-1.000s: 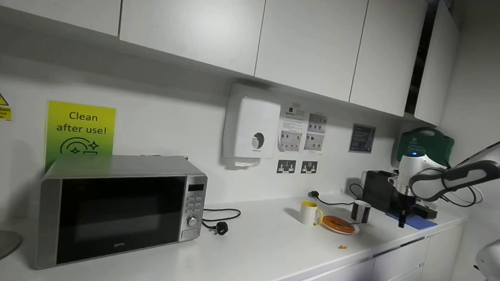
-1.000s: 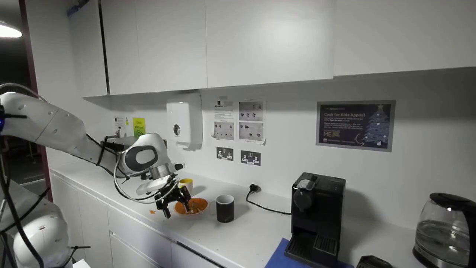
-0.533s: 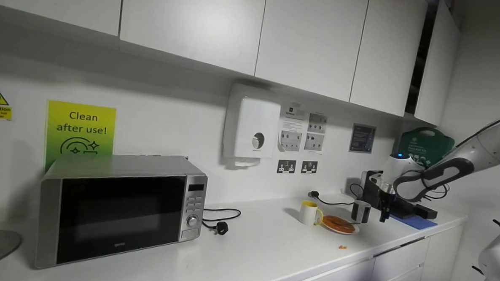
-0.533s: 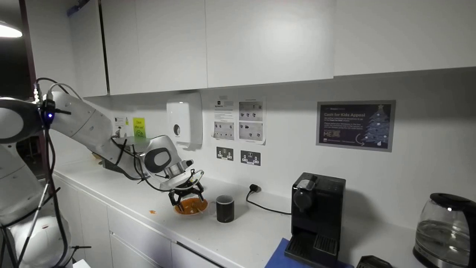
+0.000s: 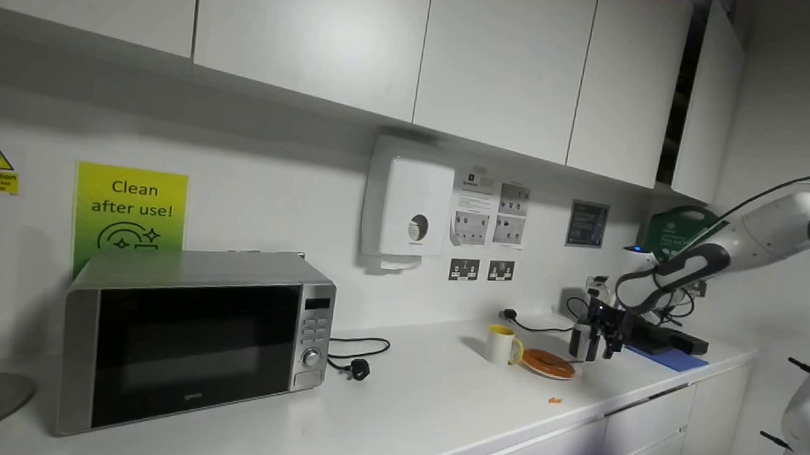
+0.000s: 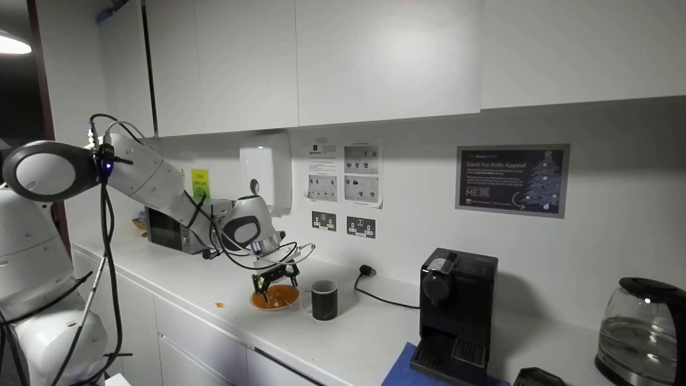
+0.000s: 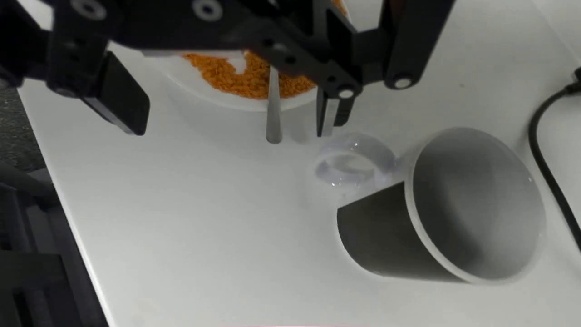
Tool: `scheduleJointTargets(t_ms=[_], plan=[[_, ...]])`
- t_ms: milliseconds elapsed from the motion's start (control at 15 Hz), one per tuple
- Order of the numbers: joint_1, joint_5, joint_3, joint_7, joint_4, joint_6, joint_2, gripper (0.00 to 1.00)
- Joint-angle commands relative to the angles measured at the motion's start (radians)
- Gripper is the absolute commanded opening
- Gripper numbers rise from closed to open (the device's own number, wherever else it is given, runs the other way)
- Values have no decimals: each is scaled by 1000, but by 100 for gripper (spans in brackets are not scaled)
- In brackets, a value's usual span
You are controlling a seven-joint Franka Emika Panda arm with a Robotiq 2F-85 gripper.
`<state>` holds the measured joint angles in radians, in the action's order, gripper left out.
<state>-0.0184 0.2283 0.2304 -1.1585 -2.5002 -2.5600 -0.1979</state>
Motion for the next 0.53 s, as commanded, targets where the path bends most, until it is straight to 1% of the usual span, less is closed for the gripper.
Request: scheduleJointTargets(t_ms=[0, 267, 333, 467], plan=[[-14, -164, -12, -139, 52, 26, 43, 100], [-7, -287, -33, -196, 69, 31, 77, 100], [-2, -291, -38, -216, 77, 39, 91, 100], [14, -260, -50, -214, 95, 50, 119, 100]])
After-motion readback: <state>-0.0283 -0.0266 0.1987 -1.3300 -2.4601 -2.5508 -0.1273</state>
